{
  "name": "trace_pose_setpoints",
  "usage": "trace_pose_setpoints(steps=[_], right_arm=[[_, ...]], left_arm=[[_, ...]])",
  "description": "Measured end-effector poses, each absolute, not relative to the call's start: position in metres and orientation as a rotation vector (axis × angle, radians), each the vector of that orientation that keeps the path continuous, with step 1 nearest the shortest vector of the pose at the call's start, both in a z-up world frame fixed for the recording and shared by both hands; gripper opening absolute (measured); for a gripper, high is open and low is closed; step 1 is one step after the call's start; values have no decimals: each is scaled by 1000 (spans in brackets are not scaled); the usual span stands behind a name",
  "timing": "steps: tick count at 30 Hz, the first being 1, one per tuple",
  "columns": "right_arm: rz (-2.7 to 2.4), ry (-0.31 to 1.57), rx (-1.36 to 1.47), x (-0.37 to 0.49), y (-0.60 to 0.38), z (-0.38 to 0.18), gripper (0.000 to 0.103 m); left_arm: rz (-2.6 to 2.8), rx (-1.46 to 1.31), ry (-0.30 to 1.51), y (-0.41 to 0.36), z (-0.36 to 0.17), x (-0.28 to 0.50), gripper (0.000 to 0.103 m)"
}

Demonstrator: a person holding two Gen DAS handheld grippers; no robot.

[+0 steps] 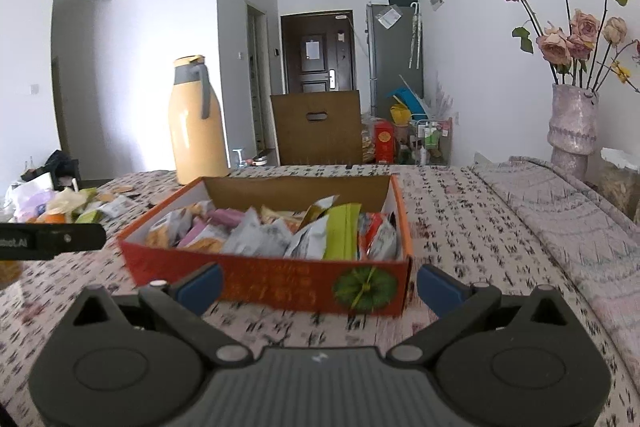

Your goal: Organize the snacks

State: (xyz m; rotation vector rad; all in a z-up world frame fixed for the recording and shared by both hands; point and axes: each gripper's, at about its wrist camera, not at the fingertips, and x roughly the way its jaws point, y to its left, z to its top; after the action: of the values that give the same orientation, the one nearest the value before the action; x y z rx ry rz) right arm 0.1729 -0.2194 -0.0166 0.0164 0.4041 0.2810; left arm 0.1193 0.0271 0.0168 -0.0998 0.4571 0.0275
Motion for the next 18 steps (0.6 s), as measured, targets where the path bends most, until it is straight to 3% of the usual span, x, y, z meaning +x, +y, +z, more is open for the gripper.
trace_pose_setpoints(steps=[18], right_arm=[[278, 515, 55, 132, -227, -54, 103]], left_arm=[[9, -123, 531, 33, -18, 81, 103]])
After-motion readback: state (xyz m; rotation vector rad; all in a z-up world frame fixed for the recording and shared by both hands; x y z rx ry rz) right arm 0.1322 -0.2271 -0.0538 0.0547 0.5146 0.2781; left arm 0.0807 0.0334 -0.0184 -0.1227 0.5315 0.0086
